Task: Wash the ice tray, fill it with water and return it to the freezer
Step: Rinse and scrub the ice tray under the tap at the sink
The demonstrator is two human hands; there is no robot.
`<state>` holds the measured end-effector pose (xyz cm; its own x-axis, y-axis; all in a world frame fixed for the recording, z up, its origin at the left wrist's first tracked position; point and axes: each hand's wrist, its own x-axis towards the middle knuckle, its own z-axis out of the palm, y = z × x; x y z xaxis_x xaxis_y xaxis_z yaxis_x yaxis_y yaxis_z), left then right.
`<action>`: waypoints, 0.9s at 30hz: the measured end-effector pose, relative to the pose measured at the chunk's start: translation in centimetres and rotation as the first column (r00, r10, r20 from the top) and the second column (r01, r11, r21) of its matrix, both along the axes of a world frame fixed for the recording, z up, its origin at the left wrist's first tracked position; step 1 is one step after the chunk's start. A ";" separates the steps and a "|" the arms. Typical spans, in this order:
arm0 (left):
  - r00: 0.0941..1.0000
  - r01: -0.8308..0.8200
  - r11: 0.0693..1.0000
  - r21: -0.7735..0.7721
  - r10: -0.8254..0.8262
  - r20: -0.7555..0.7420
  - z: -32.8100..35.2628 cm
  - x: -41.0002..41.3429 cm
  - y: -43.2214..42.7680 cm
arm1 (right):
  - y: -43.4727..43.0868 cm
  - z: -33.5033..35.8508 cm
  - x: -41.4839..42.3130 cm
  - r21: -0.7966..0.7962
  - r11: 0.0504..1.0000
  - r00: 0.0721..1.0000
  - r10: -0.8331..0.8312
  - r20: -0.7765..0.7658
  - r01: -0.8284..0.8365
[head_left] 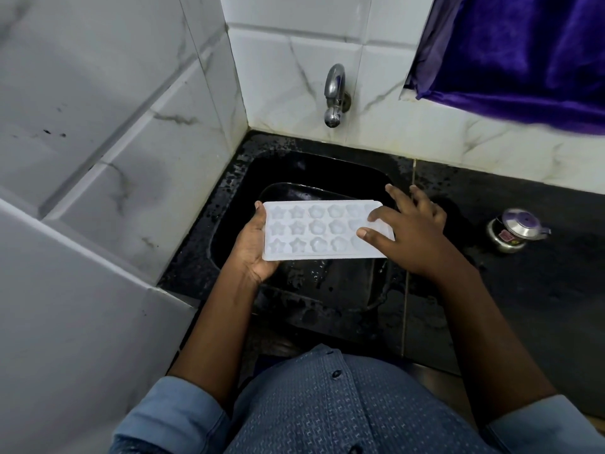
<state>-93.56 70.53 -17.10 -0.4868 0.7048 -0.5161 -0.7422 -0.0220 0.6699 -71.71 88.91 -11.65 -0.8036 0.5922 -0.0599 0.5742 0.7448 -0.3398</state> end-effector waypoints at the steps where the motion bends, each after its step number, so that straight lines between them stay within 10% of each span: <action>1: 1.000 -0.004 1.000 -0.003 0.004 -0.002 0.0 0.0 0.0 | 0.0 0.0 0.0 0.010 1.000 1.000 -0.012 0.007 0.012; 27: 1.000 -0.025 0.999 -0.028 0.025 0.013 0.0 0.4 0.0 | -0.2 -0.1 -0.1 0.001 1.000 0.999 -0.017 0.043 0.017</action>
<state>-93.18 70.48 -17.08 -0.4969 0.6777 -0.5421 -0.7508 -0.0224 0.6602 -71.78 88.73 -11.70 -0.7904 0.6054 -0.0938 0.6005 0.7353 -0.3143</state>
